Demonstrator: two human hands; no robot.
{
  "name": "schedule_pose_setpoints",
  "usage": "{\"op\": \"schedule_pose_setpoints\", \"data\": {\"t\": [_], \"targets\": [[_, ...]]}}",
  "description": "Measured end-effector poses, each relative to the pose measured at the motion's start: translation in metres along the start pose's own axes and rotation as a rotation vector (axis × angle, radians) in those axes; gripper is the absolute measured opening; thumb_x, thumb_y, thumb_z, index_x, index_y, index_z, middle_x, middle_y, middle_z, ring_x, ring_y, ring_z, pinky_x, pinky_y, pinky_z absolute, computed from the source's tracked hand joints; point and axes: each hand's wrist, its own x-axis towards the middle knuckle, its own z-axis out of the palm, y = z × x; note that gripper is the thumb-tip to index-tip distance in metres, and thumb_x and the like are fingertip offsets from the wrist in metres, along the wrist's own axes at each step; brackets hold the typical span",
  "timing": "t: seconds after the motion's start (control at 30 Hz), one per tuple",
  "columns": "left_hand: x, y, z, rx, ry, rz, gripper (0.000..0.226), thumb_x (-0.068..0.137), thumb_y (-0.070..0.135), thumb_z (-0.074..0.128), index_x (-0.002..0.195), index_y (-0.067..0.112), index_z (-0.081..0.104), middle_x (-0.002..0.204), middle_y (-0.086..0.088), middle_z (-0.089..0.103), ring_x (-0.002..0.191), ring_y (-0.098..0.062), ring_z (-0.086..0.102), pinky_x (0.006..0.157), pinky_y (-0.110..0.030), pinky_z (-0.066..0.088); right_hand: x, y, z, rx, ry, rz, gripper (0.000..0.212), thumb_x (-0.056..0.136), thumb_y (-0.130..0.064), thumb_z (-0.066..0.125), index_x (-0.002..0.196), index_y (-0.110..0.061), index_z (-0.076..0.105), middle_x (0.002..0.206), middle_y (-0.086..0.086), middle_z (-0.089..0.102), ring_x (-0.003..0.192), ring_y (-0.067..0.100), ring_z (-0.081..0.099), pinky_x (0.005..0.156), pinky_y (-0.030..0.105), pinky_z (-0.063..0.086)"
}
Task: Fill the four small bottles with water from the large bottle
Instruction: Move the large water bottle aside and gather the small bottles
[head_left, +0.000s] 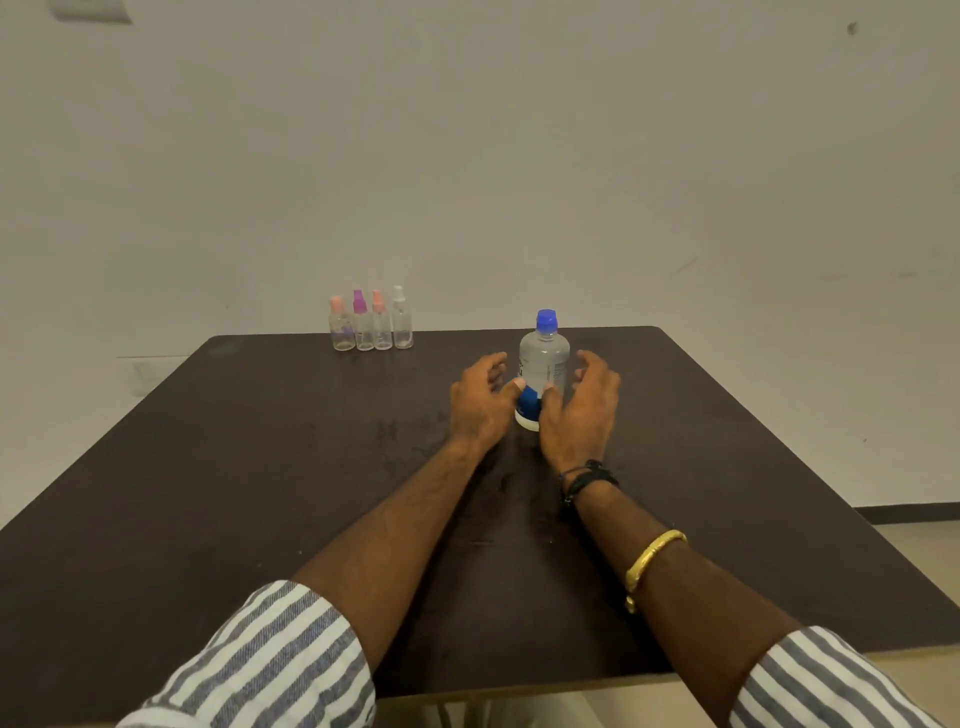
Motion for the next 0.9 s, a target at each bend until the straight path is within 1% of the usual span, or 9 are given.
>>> {"op": "schedule_pose_setpoints", "data": {"t": [0.1,0.2,0.27,0.33,0.43,0.53,0.67,0.8,0.9], "targets": [[0.001,-0.001,-0.013,0.051,0.072,0.058,0.05,0.093,0.021,0.073,0.139,0.007,0.059,0.138,-0.01,0.064,0.128,-0.022,0.06,0.106,-0.032,0.049,-0.005,-0.015,0.0,0.073,0.046,-0.143,0.037,0.089,-0.006,0.06,0.125,-0.012,0.054,0.111,0.005,0.053,0.094,0.014,0.056,0.08,0.031,0.055],[0.003,-0.002,-0.031,0.124,0.122,0.106,0.048,0.093,0.024,0.072,0.136,0.007,0.061,0.135,-0.01,0.066,0.126,-0.022,0.061,0.105,-0.035,0.05,-0.008,-0.03,0.01,0.104,-0.024,-0.262,0.029,0.092,-0.006,0.059,0.12,-0.013,0.058,0.097,-0.001,0.055,0.083,0.009,0.053,0.072,0.027,0.05],[0.005,-0.002,-0.044,0.169,0.155,0.131,0.048,0.094,0.024,0.071,0.137,0.006,0.06,0.136,-0.011,0.065,0.128,-0.024,0.059,0.106,-0.034,0.047,-0.01,-0.039,0.021,0.112,-0.102,-0.277,0.03,0.093,-0.01,0.06,0.123,-0.015,0.059,0.099,-0.004,0.058,0.085,0.007,0.055,0.076,0.029,0.053],[0.006,-0.003,-0.059,0.202,0.165,0.139,0.052,0.096,0.025,0.068,0.142,0.006,0.055,0.143,-0.012,0.059,0.135,-0.025,0.053,0.111,-0.037,0.043,-0.013,-0.046,0.034,0.111,-0.186,-0.26,0.036,0.093,-0.014,0.061,0.129,-0.016,0.057,0.113,-0.001,0.061,0.095,0.007,0.056,0.083,0.03,0.054],[0.011,-0.007,-0.081,0.245,0.125,0.136,0.059,0.1,0.028,0.062,0.152,0.007,0.043,0.156,-0.013,0.046,0.147,-0.026,0.04,0.12,-0.044,0.035,-0.016,-0.057,0.055,0.094,-0.286,-0.25,0.044,0.095,-0.019,0.061,0.138,-0.018,0.053,0.13,0.002,0.058,0.11,0.014,0.059,0.091,0.033,0.054],[0.021,-0.016,-0.103,0.309,0.101,0.119,0.062,0.101,0.03,0.058,0.155,0.008,0.037,0.159,-0.013,0.041,0.15,-0.027,0.035,0.121,-0.047,0.032,-0.018,-0.066,0.077,0.08,-0.365,-0.233,0.048,0.095,-0.022,0.061,0.142,-0.019,0.05,0.137,0.004,0.056,0.117,0.018,0.059,0.097,0.037,0.053],[0.033,-0.024,-0.13,0.336,0.123,0.094,0.066,0.099,0.033,0.061,0.156,0.009,0.036,0.159,-0.013,0.041,0.149,-0.027,0.037,0.12,-0.046,0.034,-0.018,-0.08,0.102,0.128,-0.413,-0.231,0.049,0.094,-0.021,0.063,0.141,-0.016,0.052,0.133,0.006,0.06,0.114,0.019,0.06,0.098,0.039,0.052],[0.047,-0.04,-0.155,0.292,0.182,0.08,0.069,0.092,0.039,0.068,0.151,0.013,0.044,0.144,-0.007,0.058,0.131,-0.024,0.056,0.109,-0.046,0.047,-0.011,-0.091,0.129,0.181,-0.427,-0.155,0.046,0.092,-0.023,0.068,0.136,-0.016,0.056,0.125,0.007,0.064,0.108,0.017,0.062,0.096,0.035,0.053],[0.061,-0.053,-0.173,0.273,0.213,0.061,0.074,0.09,0.034,0.074,0.154,0.017,0.04,0.141,-0.002,0.059,0.124,-0.013,0.057,0.107,-0.036,0.047,-0.002,-0.097,0.151,0.236,-0.438,-0.07,0.046,0.091,-0.022,0.07,0.135,-0.017,0.057,0.122,0.007,0.065,0.106,0.017,0.064,0.096,0.034,0.054]]}}
